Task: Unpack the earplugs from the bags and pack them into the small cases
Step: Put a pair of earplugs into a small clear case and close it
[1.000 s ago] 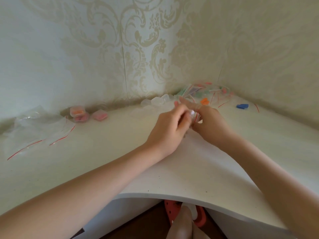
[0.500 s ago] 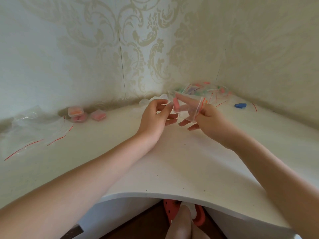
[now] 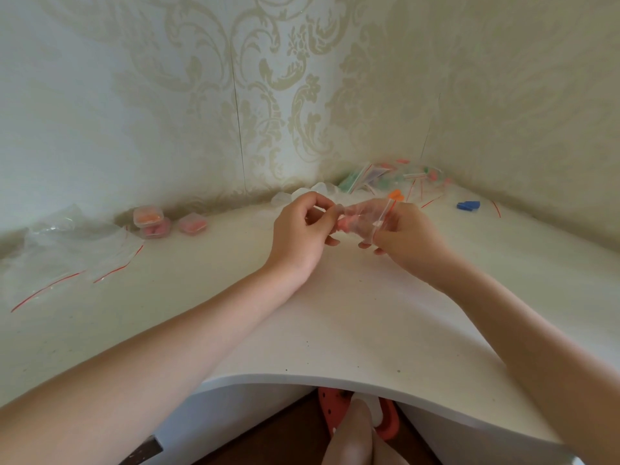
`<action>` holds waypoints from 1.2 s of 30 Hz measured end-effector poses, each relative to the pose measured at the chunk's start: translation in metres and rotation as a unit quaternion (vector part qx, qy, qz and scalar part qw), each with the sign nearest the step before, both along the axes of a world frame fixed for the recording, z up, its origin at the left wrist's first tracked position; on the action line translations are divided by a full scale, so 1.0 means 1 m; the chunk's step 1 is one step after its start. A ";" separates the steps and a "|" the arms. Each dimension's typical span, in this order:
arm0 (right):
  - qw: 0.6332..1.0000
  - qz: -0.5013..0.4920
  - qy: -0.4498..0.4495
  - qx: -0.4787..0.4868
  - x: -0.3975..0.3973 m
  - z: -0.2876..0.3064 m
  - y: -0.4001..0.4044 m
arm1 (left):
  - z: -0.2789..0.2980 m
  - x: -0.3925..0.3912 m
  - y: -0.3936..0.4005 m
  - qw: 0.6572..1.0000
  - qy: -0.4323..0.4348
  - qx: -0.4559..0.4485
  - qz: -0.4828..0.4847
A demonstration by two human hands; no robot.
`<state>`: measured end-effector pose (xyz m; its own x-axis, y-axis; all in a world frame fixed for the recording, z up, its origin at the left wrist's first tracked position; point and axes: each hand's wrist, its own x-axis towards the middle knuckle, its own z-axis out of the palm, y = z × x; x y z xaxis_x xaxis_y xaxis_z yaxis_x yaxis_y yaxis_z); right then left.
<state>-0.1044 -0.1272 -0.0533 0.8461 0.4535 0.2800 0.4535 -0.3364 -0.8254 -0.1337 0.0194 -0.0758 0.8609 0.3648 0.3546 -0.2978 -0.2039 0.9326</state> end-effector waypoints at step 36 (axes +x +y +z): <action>0.996 0.018 0.088 0.025 0.000 -0.008 0.009 | 0.036 -0.153 0.168 0.865 0.081 0.254 0.425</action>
<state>-0.1042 -0.1186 -0.0612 0.8672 0.4745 0.1511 0.3109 -0.2788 -0.9086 -0.2868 0.1874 -0.0398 0.4117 0.7233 0.5544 0.2867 -0.6803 0.6746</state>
